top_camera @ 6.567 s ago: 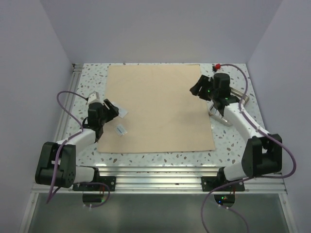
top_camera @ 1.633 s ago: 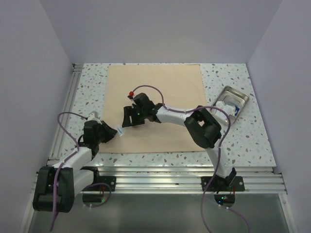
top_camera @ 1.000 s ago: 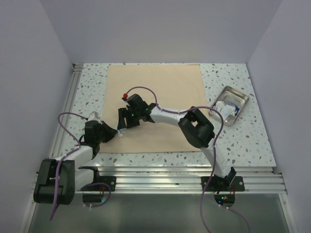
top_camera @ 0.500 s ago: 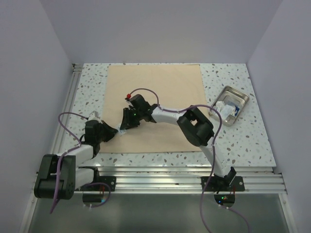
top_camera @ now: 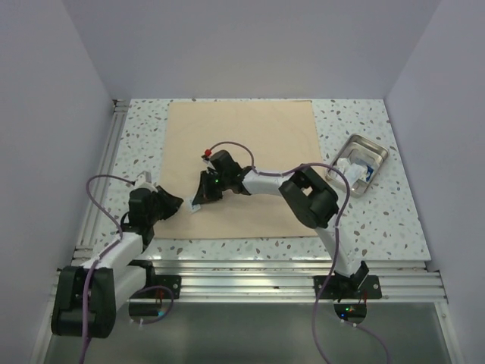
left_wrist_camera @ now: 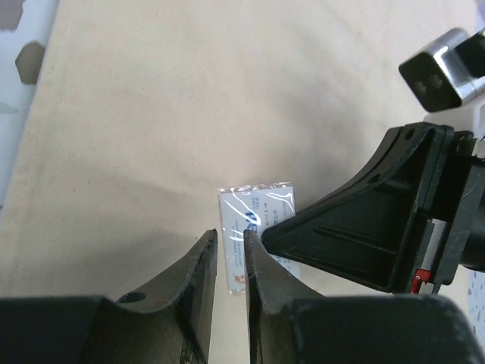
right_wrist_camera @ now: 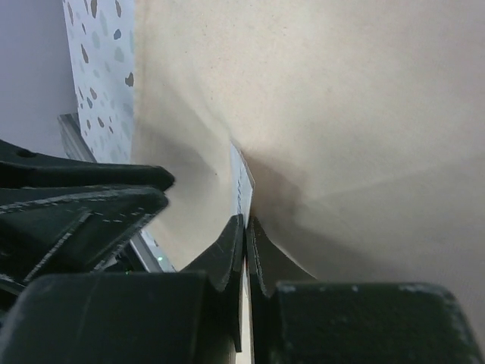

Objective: Prepare the surgical pack

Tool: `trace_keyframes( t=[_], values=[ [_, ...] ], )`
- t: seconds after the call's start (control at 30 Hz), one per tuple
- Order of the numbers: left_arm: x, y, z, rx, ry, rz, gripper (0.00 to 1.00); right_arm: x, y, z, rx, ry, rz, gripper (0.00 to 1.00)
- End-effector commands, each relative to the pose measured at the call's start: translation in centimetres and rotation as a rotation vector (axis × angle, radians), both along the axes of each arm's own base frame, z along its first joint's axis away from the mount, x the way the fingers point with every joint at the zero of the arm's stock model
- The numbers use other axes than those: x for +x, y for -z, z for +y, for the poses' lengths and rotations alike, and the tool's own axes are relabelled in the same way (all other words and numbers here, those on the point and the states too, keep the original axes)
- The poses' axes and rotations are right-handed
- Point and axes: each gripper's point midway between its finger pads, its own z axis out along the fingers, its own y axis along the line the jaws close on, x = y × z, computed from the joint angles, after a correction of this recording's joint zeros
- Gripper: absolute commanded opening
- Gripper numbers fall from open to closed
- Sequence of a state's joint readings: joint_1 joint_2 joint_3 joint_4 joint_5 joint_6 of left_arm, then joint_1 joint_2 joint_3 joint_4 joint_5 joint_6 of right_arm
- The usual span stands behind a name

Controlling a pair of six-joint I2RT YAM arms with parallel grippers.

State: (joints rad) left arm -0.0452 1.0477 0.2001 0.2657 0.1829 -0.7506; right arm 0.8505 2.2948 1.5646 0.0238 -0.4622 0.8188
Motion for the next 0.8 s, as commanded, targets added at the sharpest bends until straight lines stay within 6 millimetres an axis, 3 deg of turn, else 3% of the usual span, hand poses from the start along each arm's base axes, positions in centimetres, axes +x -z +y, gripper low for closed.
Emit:
trace_keyframes(
  t=[0.0, 0.03, 0.07, 0.1, 0.13, 0.17, 0.23, 0.27, 0.3, 0.33, 0.37, 0.43, 0.47, 0.53, 0.57, 0.63, 0.67, 0.77],
  values=[
    [1.1, -3.2, 0.3, 0.037, 0.009, -0.106, 0.25, 3.3, -5.6, -3.0, 0.054, 0.094, -0.094, 0.00],
    [1.1, -3.9, 0.3, 0.045, 0.014, -0.134, 0.25, 3.9, -6.1, -3.8, 0.055, 0.108, -0.104, 0.00],
    [1.1, -4.2, 0.3, 0.045, 0.016, -0.144, 0.27, 5.5, -8.3, -5.7, 0.078, 0.151, -0.135, 0.00],
    [1.2, -4.5, 0.3, 0.052, 0.027, -0.160, 0.28, 5.6, -7.9, -7.2, 0.062, 0.171, -0.126, 0.00],
    [1.2, -4.8, 0.2, 0.056, 0.035, -0.171, 0.29, 6.3, -8.7, -8.7, 0.063, 0.192, -0.144, 0.00],
    [1.4, -5.1, 0.1, 0.058, 0.040, -0.180, 0.29, 8.0, -9.0, -11.3, 0.055, 0.249, -0.150, 0.00],
    [1.5, -5.1, -0.1, 0.065, 0.065, -0.186, 0.31, 8.6, -10.4, -15.3, 0.042, 0.303, -0.174, 0.00],
    [1.5, -5.2, -0.2, 0.068, 0.074, -0.190, 0.31, 10.4, -10.8, -18.6, 0.033, 0.372, -0.185, 0.00],
    [1.6, -5.3, -0.3, 0.070, 0.085, -0.196, 0.31, 10.4, -11.9, -20.8, 0.037, 0.409, -0.208, 0.00],
    [1.7, -5.1, -0.4, 0.072, 0.092, -0.192, 0.32, 10.4, -11.4, -23.0, 0.004, 0.437, -0.194, 0.00],
    [1.8, -5.2, -0.5, 0.072, 0.097, -0.196, 0.32, 11.8, -11.7, -26.7, -0.008, 0.517, -0.201, 0.00],
    [1.9, -5.2, -0.8, 0.068, 0.123, -0.200, 0.34, 11.6, -11.7, -30.9, -0.031, 0.589, -0.196, 0.00],
    [2.0, -5.5, -1.0, 0.070, 0.135, -0.207, 0.34, 12.1, -10.9, -34.9, -0.049, 0.678, -0.173, 0.00],
    [2.0, -5.5, -1.2, 0.077, 0.156, -0.206, 0.34, 12.2, -11.4, -38.6, -0.046, 0.754, -0.174, 0.00],
    [2.2, -5.8, -1.2, 0.081, 0.159, -0.214, 0.34, 12.4, -10.9, -42.4, -0.059, 0.842, -0.160, 0.00],
    [2.3, -6.0, -1.1, 0.089, 0.162, -0.221, 0.35, 12.3, -10.7, -45.5, -0.081, 0.915, -0.160, 0.00],
    [2.3, -6.1, -1.2, 0.090, 0.163, -0.226, 0.35, 12.2, -10.5, -47.9, -0.095, 0.973, -0.157, 0.00],
    [2.5, -6.6, -1.2, 0.094, 0.170, -0.240, 0.36, 12.1, -9.6, -51.3, -0.134, 1.045, -0.144, 0.00]
  ],
)
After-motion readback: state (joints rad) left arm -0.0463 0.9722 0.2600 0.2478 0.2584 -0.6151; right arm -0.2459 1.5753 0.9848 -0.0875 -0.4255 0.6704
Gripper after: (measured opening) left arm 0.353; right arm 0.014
